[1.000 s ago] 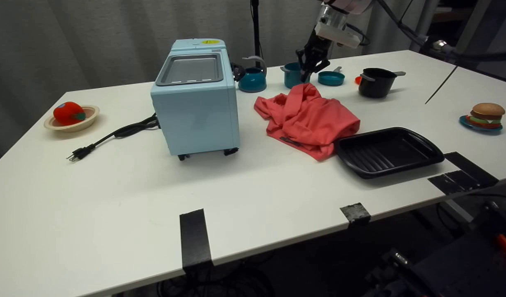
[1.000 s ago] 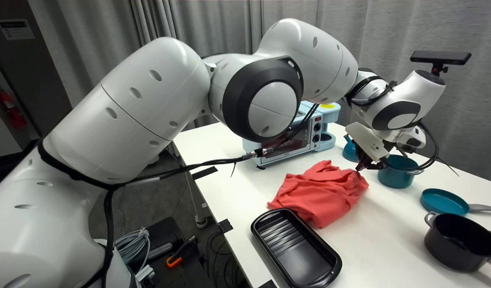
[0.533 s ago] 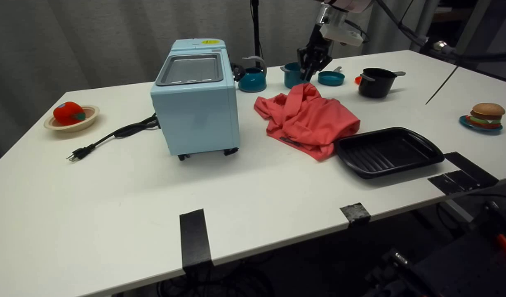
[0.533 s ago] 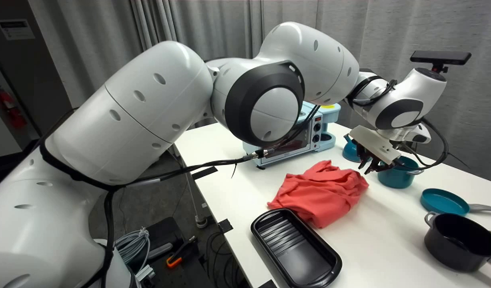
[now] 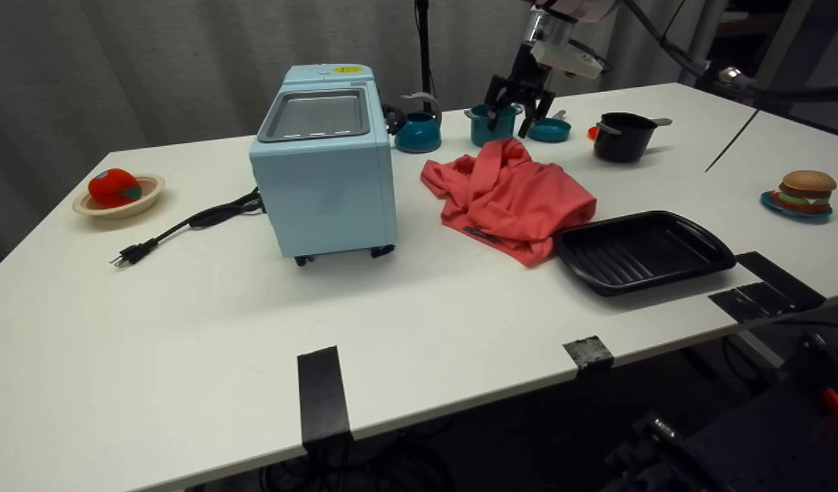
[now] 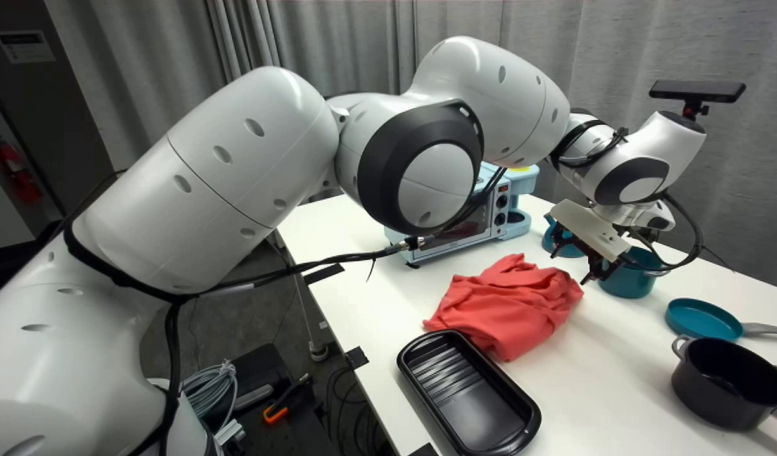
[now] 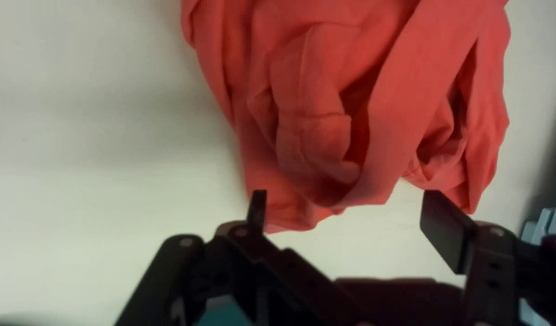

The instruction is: Fold the sweatshirt twice

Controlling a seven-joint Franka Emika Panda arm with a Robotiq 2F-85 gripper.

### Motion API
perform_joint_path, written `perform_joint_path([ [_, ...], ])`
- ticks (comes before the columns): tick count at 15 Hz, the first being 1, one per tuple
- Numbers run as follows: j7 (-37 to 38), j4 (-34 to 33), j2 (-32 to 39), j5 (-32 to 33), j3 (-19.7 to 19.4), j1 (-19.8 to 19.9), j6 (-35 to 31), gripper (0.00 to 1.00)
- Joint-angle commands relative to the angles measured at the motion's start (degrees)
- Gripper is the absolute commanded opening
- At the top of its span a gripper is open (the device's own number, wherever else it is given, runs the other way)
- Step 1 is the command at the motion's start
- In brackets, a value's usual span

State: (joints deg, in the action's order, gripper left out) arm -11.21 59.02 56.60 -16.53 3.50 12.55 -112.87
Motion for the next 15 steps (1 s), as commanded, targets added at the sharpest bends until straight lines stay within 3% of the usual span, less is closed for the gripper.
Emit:
perform_joint_path([
  [1,-2.4,-4.7,1.9,-0.2,1.9,1.7,8.3,1.0],
  [3,-2.8,-5.6,2.1,-0.1,1.7,1.8,11.2,0.99],
  [4,-2.9,-6.0,2.2,0.1,1.5,1.7,12.2,0.75],
  [6,-2.9,-6.8,2.5,0.1,1.3,1.6,13.5,0.73],
  [8,-2.7,-7.4,2.7,0.4,1.0,1.5,14.2,0.56],
  [9,-2.3,-7.5,2.8,0.6,0.7,1.4,14.2,0.75],
  [10,-1.8,-3.1,0.4,0.0,0.4,0.9,11.6,0.67],
  [11,-1.8,-3.3,0.6,0.1,0.4,0.9,11.6,0.67],
  [12,-1.8,-3.4,0.7,0.1,0.4,0.9,11.6,0.74],
  [15,-1.8,-3.8,1.0,0.1,0.4,0.9,11.6,0.75],
])
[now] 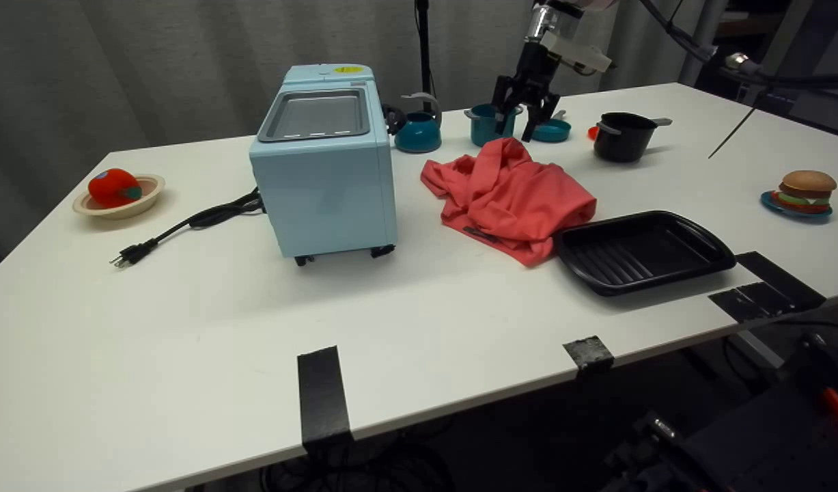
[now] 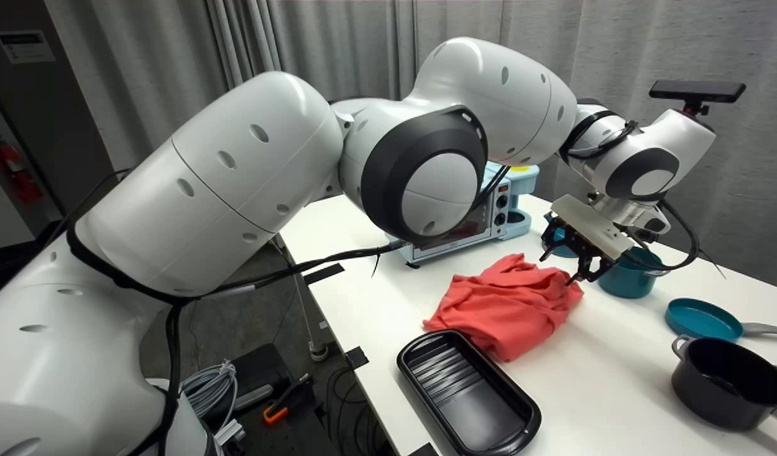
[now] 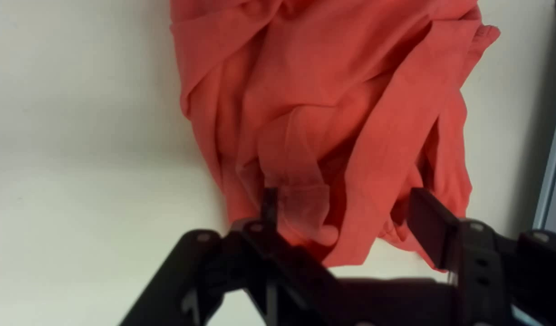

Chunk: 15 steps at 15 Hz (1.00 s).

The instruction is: Fold the sweatshirt twice

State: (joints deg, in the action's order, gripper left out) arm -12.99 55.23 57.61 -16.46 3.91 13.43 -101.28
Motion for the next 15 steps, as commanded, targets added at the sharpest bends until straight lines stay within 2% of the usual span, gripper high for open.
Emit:
perform_joint_path([
  [1,0.0,0.0,0.0,0.0,0.0,0.0,0.0,0.75],
  [2,0.0,-0.1,0.1,0.0,0.0,0.0,0.0,0.75],
  [3,0.0,-0.1,0.1,0.0,0.0,0.0,0.0,0.94],
  [5,-1.0,3.4,-2.7,1.1,-0.3,-0.4,0.8,0.99],
  [10,-4.9,12.8,-9.5,4.6,-0.7,-0.6,0.4,1.0],
  [15,-11.3,14.7,-6.9,5.2,0.2,-0.3,-6.5,1.0],
])
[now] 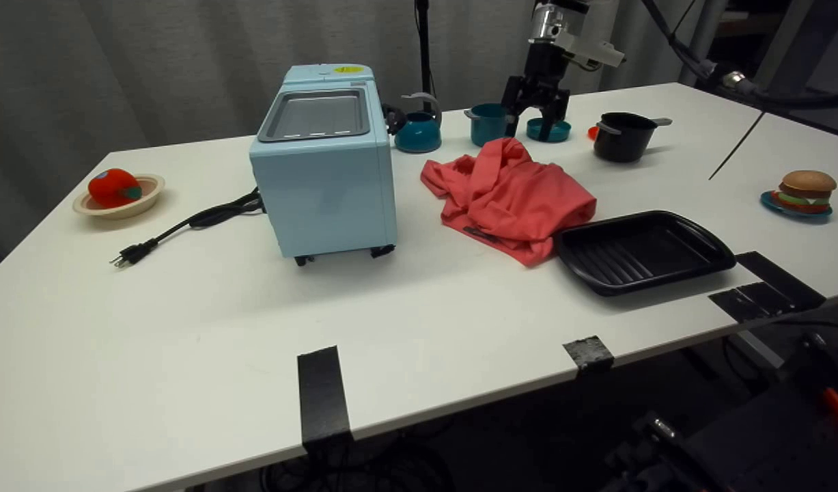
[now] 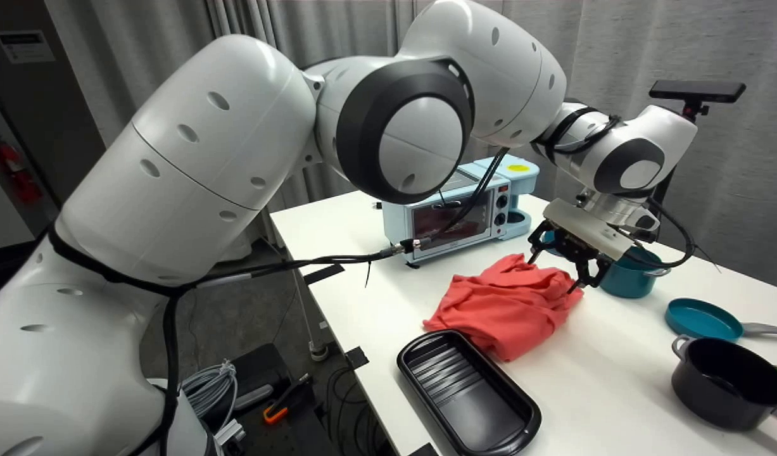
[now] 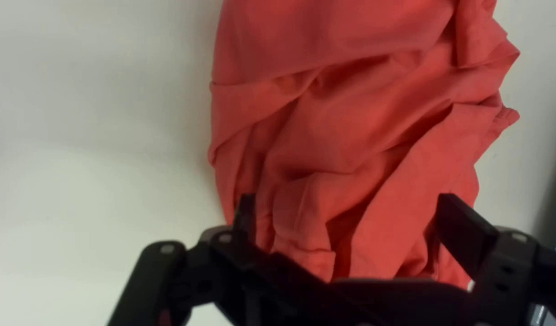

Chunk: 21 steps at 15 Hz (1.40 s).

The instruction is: Fold the sweatshirt twice

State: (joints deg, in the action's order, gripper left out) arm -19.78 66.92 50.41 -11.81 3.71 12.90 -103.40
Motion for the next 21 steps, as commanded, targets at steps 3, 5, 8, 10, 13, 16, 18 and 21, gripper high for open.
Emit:
perform_joint_path([
  [3,-8.9,5.9,2.0,0.5,1.3,0.3,-10.6,1.0],
  [5,-11.5,8.1,2.1,0.6,2.2,0.1,-14.5,0.92],
  [8,-15.1,11.1,0.8,1.0,3.7,-0.1,-19.0,0.89],
  [10,-16.5,12.0,0.0,0.9,4.3,-0.1,-20.6,0.92],
  [13,-17.2,13.1,-1.3,1.2,4.3,-0.4,-22.0,1.0],
  [16,-17.5,14.0,-2.5,2.0,3.8,-0.8,-22.9,1.0],
  [18,-17.4,14.8,-3.3,2.7,3.7,-0.9,-23.3,1.0],
  [21,-17.7,15.9,-4.3,4.0,3.6,-1.1,-23.4,1.0],
])
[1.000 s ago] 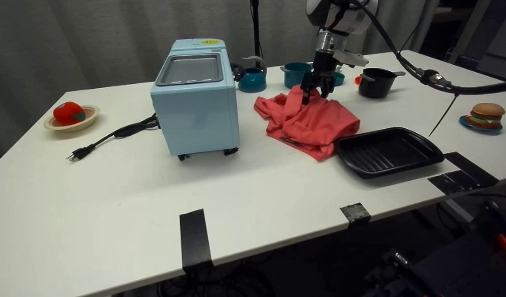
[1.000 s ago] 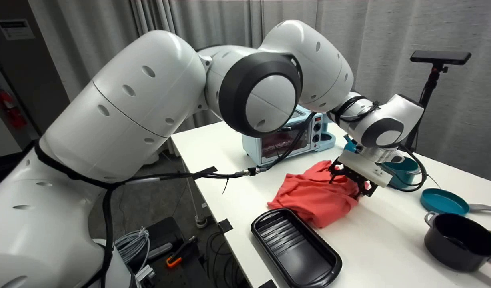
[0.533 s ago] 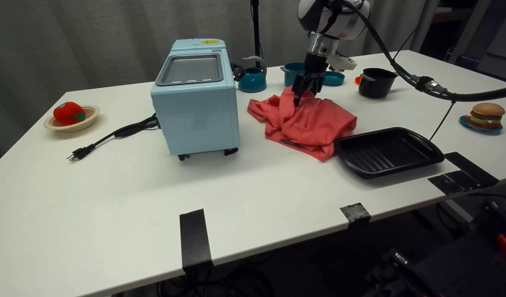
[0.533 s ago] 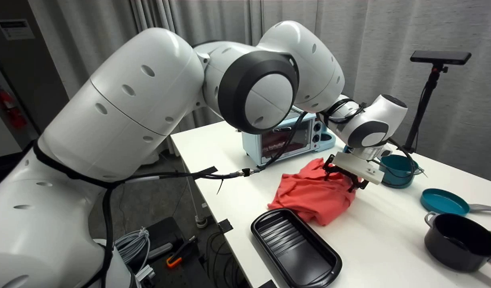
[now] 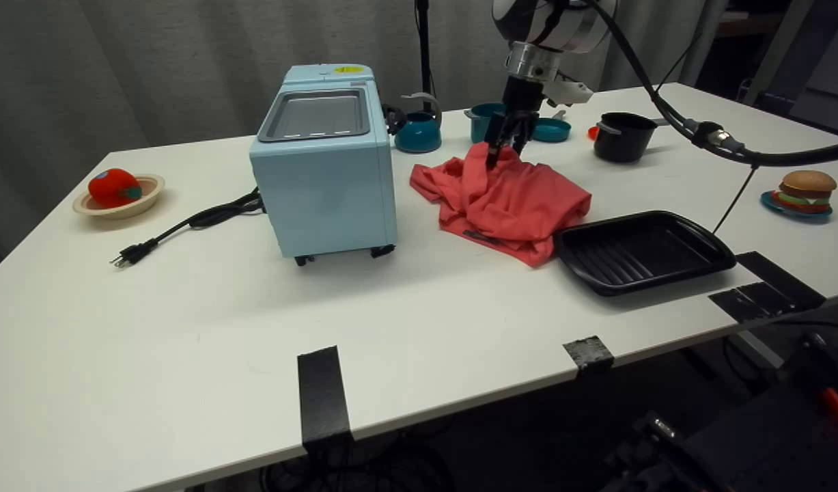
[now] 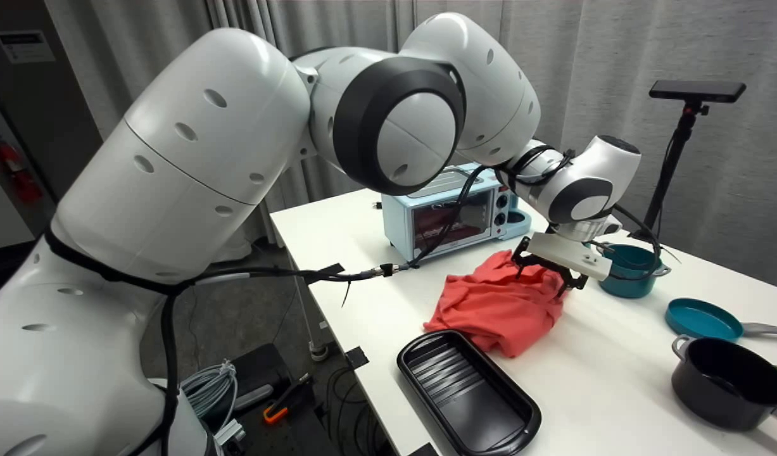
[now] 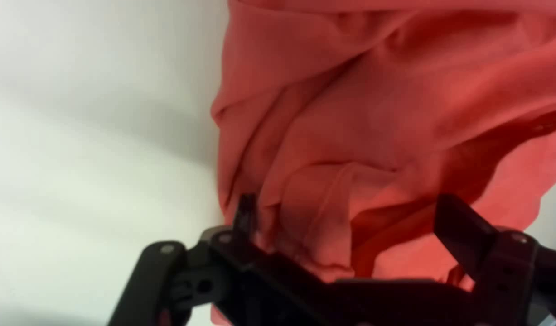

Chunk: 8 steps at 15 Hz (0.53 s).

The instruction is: Fold the sweatshirt twice

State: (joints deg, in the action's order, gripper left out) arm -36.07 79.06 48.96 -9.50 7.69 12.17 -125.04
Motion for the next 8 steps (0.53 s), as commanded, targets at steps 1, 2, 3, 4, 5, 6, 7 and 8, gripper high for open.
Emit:
perform_joint_path([
  [1,-1.9,4.4,-3.3,2.1,-0.3,-0.4,-2.1,1.0],
  [2,-2.4,5.0,-3.6,2.5,-0.2,-0.4,-2.6,0.99],
  [3,-3.3,5.5,-3.8,2.7,0.0,-0.4,-3.1,0.88],
  [4,-4.4,6.2,-4.2,2.9,0.2,-0.4,-4.1,0.76],
  [5,-5.5,6.9,-4.5,3.0,0.4,-0.5,-5.0,0.69],
  [6,-6.6,7.6,-4.8,3.0,0.5,-0.5,-6.2,0.6],
  [7,-7.5,8.4,-5.1,2.9,0.6,-0.6,-7.6,0.52],
  [8,-8.4,9.2,-5.6,2.9,0.8,-0.7,-9.3,0.43],
])
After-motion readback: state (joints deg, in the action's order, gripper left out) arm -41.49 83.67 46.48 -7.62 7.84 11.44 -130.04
